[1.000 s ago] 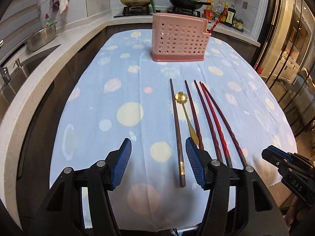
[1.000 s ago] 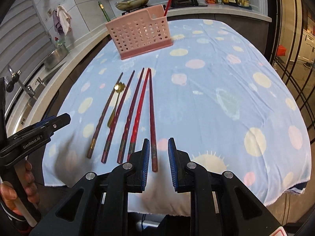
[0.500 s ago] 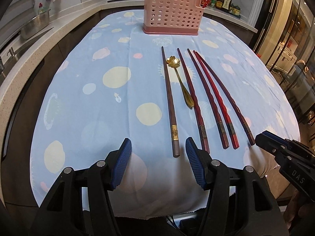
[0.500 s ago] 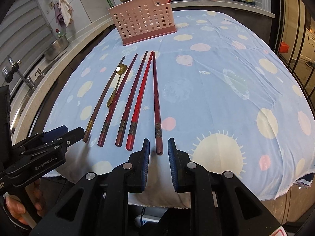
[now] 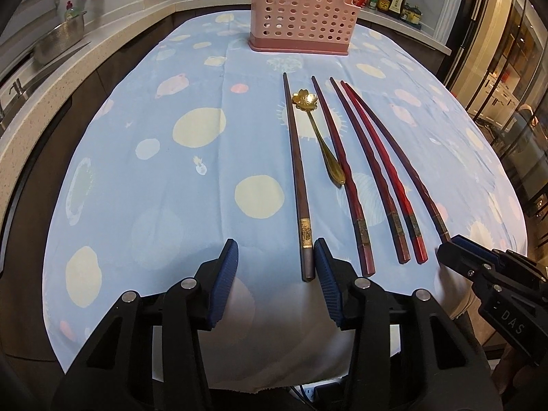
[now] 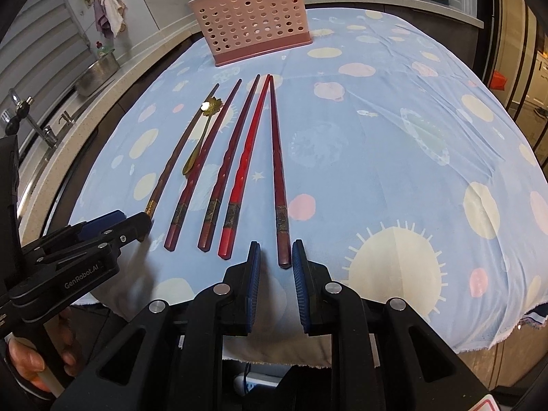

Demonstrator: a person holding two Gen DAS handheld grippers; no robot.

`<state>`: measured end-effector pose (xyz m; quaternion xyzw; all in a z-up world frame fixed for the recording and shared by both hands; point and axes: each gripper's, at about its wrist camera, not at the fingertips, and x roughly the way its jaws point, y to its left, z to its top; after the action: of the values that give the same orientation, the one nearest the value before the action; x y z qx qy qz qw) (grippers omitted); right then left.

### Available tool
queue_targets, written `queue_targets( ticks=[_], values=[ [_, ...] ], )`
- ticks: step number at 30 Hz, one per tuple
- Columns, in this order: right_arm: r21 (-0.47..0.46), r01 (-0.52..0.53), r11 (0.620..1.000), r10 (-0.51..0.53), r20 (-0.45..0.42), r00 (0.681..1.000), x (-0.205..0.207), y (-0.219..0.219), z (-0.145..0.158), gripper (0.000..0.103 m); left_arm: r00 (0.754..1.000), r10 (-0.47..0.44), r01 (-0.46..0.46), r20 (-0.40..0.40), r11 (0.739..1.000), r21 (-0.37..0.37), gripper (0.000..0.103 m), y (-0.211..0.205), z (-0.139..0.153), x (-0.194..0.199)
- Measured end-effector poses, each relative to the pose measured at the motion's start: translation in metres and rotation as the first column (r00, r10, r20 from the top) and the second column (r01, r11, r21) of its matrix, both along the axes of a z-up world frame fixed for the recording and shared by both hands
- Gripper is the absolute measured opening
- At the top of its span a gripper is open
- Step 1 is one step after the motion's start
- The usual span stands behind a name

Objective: Organize utensils
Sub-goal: 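Move both tools back down toward the chopsticks lying on the cloth, then grasp a dark brown chopstick with the left tool while the right tool grasps a red chopstick, then lift both chopsticks and carry them over the pink caddy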

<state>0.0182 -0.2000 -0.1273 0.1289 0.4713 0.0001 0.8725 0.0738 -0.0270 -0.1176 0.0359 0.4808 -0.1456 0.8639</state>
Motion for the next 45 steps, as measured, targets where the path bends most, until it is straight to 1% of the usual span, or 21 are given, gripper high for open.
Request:
queue_targets(
  ticks=[7,9,11,12,14,15,16,17,25,29,38,45],
  values=[
    [-0.005,0.002,1.0,-0.002,0.005,1.0,0.003,0.0,-0.002,0.02,1.0,0.0,0.0,0.0,1.0,-0.012,0.042,-0.001,-0.001,0.004],
    [-0.006,0.002,1.0,-0.002,0.008,1.0,0.004,0.0,-0.002,0.02,1.0,-0.001,0.001,0.002,1.0,-0.01,0.037,-0.002,-0.001,0.004],
    [-0.012,0.001,1.0,-0.001,0.01,1.0,0.005,-0.001,-0.002,0.018,1.0,-0.007,0.007,0.0,1.0,-0.016,0.026,-0.002,-0.001,0.004],
    [-0.014,0.002,1.0,-0.001,0.012,1.0,0.005,-0.001,-0.002,0.017,1.0,-0.01,0.01,-0.002,1.0,-0.02,0.024,-0.003,-0.001,0.004],
    [-0.016,0.004,1.0,-0.003,0.014,1.0,0.005,-0.001,-0.002,0.015,1.0,-0.023,0.023,-0.008,0.999,-0.034,0.012,-0.003,-0.001,0.004],
    [-0.017,0.005,1.0,-0.005,0.014,1.0,0.005,-0.002,-0.002,0.012,1.0,-0.025,0.025,-0.01,0.999,-0.035,0.011,-0.003,-0.001,0.004],
    [-0.016,0.007,1.0,-0.007,0.014,1.0,0.004,-0.003,-0.002,0.01,1.0,-0.028,0.027,-0.013,0.999,-0.039,0.007,-0.003,-0.001,0.004],
    [-0.01,0.009,1.0,-0.009,0.013,1.0,0.004,-0.005,-0.002,0.007,0.999,-0.032,0.031,-0.018,0.999,-0.044,0.007,-0.003,0.0,0.004],
    [0.006,0.028,1.0,-0.028,0.022,0.999,-0.006,-0.014,0.004,0.007,1.0,-0.022,0.021,-0.018,0.998,-0.055,0.007,0.005,0.007,0.0],
    [0.013,0.041,0.999,-0.041,0.046,0.998,-0.011,-0.019,0.015,0.007,1.0,-0.006,0.006,-0.006,0.998,-0.067,0.007,0.013,0.017,-0.002],
    [0.035,0.062,0.997,-0.066,0.145,0.987,-0.018,-0.032,0.06,0.007,0.998,0.02,-0.012,0.065,0.994,-0.111,0.007,0.028,0.062,-0.006],
    [0.042,0.062,0.997,-0.07,0.215,0.974,-0.021,-0.036,0.095,0.007,0.991,0.02,-0.001,0.131,0.99,-0.139,0.007,0.03,0.099,-0.009]
  ],
)
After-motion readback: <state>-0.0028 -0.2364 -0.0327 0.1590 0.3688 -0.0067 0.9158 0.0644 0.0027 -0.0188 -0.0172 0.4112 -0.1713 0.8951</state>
